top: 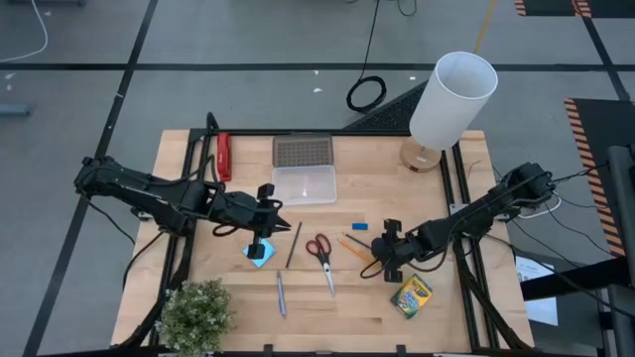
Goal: Pack school essentials
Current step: Put the blue pencil into the black supply box
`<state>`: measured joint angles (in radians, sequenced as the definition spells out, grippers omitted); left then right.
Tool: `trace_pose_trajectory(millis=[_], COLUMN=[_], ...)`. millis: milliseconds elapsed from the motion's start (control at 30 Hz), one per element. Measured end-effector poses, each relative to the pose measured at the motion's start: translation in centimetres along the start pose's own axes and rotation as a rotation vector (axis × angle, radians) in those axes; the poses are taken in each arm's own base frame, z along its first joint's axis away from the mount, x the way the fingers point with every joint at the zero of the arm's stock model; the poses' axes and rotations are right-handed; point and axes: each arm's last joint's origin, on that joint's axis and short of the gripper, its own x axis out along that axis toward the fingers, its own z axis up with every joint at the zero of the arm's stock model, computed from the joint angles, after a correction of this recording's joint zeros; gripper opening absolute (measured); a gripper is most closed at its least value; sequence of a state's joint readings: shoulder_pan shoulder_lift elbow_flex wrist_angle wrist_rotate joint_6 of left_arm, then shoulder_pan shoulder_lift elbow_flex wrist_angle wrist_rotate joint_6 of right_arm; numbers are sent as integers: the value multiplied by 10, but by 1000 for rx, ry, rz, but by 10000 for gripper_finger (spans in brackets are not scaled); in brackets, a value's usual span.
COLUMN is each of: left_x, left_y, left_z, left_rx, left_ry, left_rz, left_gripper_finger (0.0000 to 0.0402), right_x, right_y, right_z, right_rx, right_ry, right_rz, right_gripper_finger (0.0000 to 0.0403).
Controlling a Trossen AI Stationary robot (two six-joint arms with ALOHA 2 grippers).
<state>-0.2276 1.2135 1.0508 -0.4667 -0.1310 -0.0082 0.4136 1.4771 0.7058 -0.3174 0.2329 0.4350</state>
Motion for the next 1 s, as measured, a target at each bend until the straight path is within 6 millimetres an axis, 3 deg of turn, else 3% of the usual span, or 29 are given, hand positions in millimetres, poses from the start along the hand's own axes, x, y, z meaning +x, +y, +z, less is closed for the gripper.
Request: trace_pose_trajectory(millis=[367,833,1000], left_x=[0,0,0], left_y=[0,0,0], left_z=[0,0,0], left_rx=[4,4,4], left_ry=[0,-1,-1], left_rz=[0,0,0], left_gripper_finger=[35,35,35], right_x=[7,8,7], right_y=[-7,-7,-7], right_z=[1,1,2], right_rx=[64,61,68], right_ry=[47,48,45], right_rz=[18,20,20], right_gripper_finger=[123,14,9])
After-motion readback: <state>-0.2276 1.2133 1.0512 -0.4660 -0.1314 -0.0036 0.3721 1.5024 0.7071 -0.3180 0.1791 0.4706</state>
